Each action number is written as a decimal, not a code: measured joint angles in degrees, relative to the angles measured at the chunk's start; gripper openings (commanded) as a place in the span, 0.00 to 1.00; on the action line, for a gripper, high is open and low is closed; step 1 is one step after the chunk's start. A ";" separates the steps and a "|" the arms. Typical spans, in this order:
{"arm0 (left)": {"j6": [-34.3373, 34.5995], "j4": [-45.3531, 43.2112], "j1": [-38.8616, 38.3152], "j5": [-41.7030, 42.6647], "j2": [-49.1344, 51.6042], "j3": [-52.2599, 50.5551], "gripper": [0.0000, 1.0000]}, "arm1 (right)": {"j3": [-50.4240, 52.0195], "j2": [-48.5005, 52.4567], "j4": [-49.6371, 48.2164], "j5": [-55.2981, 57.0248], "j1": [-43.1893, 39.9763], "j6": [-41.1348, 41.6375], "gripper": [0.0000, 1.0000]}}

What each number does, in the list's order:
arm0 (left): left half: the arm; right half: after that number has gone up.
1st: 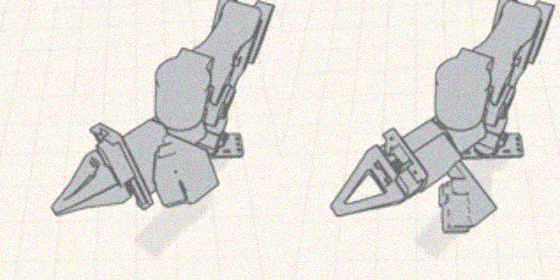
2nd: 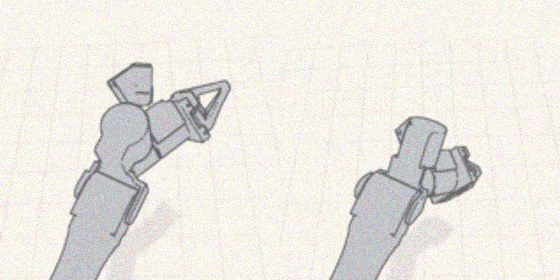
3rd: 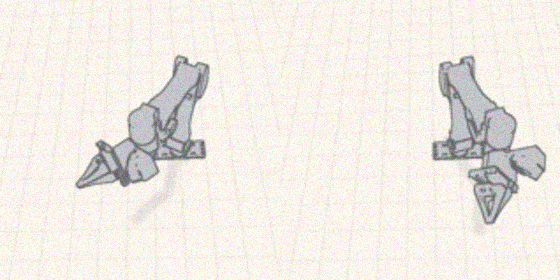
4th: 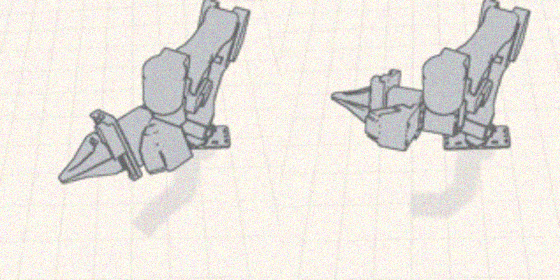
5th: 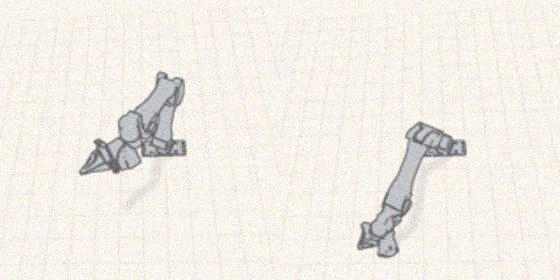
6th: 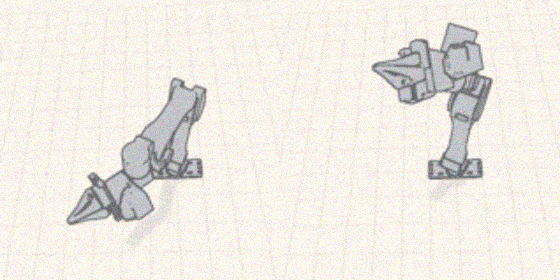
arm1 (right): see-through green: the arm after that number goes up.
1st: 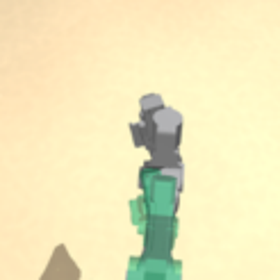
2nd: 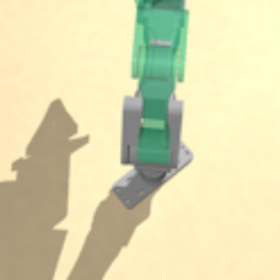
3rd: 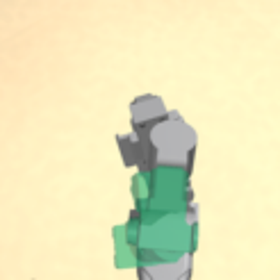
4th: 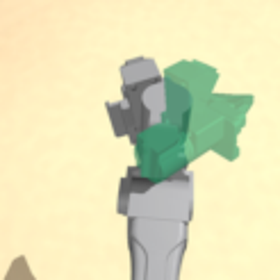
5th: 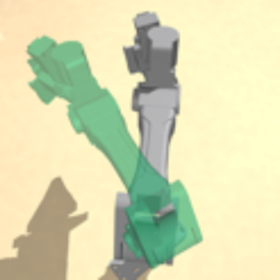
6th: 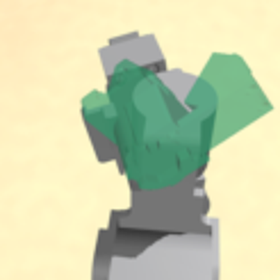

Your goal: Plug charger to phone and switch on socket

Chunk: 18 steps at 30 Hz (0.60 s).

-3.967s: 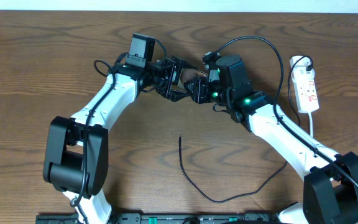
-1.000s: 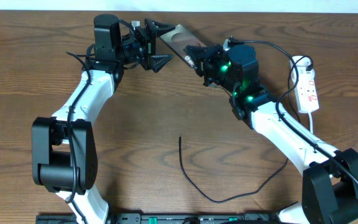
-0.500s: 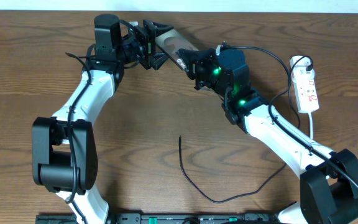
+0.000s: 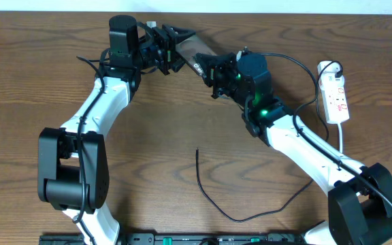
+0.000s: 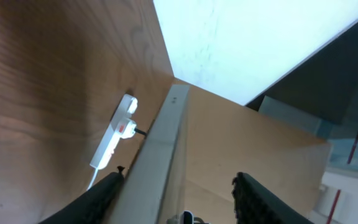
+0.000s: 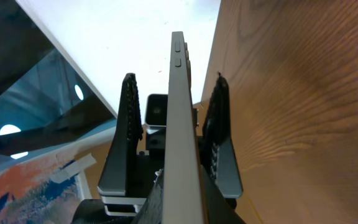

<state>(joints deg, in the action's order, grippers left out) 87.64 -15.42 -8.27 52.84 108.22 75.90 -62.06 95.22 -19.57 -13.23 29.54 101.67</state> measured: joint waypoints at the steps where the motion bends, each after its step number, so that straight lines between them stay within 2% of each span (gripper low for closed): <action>1: 0.04 0.02 0.00 -0.09 0.00 0.00 0.49 | 0.00 0.00 0.00 0.02 0.07 0.07 0.02; 6: 0.20 0.00 -0.17 -0.55 0.00 0.00 0.41 | 0.00 0.00 0.00 0.04 0.35 0.76 0.02; 15: 0.52 0.00 -0.85 -0.96 0.00 0.00 0.20 | 0.00 0.00 0.00 0.22 0.44 1.22 0.01; 17: 0.52 0.07 -0.92 -0.96 0.00 0.00 0.19 | 0.00 0.00 -0.11 0.26 0.44 1.36 0.02; 18: 0.50 0.09 -0.92 -0.94 0.00 0.00 0.13 | 0.00 0.00 -0.22 0.28 0.44 1.36 0.02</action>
<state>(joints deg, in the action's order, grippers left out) 88.14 -15.33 -9.19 51.90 108.22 75.90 -62.06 95.22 -19.79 -12.95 29.98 103.02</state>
